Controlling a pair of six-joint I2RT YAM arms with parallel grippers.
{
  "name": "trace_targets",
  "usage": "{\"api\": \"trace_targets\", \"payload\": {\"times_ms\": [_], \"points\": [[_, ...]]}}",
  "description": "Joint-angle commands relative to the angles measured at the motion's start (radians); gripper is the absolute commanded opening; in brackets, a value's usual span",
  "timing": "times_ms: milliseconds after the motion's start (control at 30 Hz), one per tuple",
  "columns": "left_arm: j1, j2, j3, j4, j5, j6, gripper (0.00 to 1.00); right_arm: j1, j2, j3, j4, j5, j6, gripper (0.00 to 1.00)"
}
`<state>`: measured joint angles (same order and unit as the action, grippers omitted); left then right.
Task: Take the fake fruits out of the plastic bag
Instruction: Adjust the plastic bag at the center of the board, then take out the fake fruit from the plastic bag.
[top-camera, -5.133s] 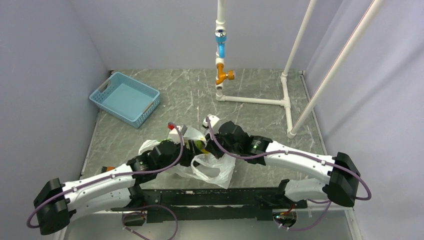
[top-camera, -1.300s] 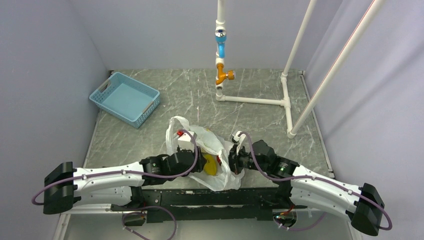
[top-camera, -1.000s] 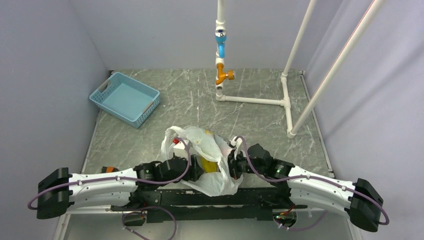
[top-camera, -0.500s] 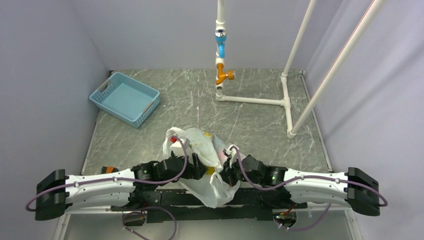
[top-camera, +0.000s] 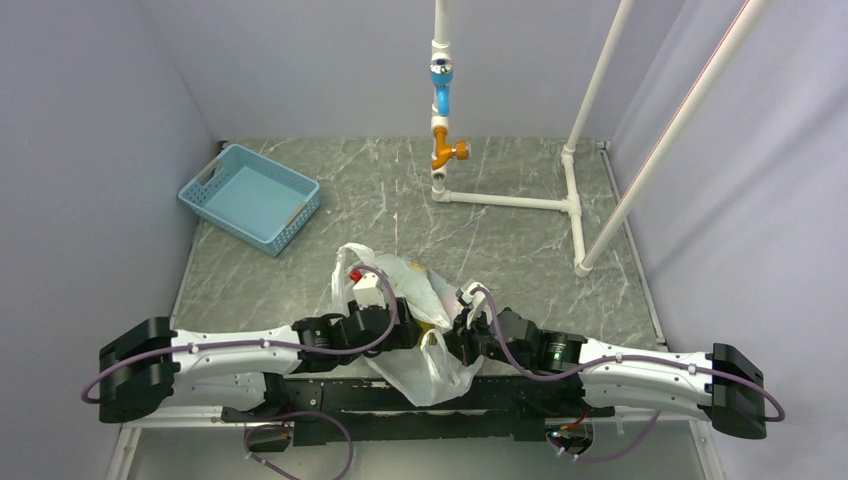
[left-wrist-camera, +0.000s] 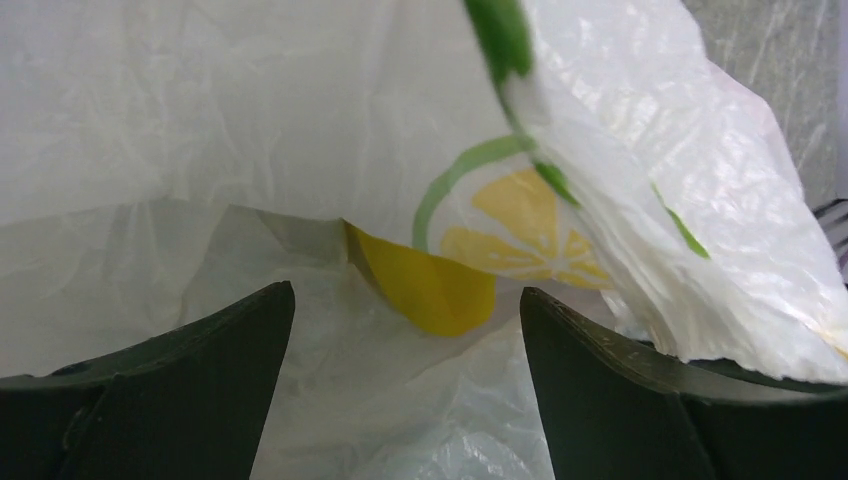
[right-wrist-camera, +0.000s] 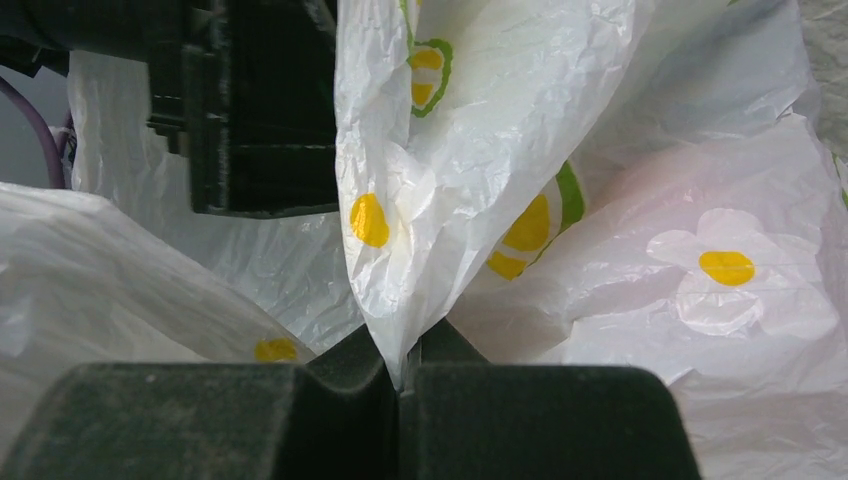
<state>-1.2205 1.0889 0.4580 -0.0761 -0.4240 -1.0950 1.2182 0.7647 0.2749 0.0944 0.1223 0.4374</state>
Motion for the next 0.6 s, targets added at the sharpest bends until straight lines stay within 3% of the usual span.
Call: {"api": "trace_targets", "payload": {"times_ms": [0,233,567], "points": [[0.028,0.074,0.072,0.034,-0.003,-0.033,0.92,0.002,-0.005,0.032,0.016,0.011,-0.009,0.00],[0.061,0.210,0.115,0.128,0.057,0.021,0.94,0.003,-0.009,0.026,0.023,0.007,-0.008,0.00],[0.065,0.304,0.184,0.103,0.039,0.063,0.64,0.004,-0.013,0.014,0.026,0.012,-0.002,0.00]]}}
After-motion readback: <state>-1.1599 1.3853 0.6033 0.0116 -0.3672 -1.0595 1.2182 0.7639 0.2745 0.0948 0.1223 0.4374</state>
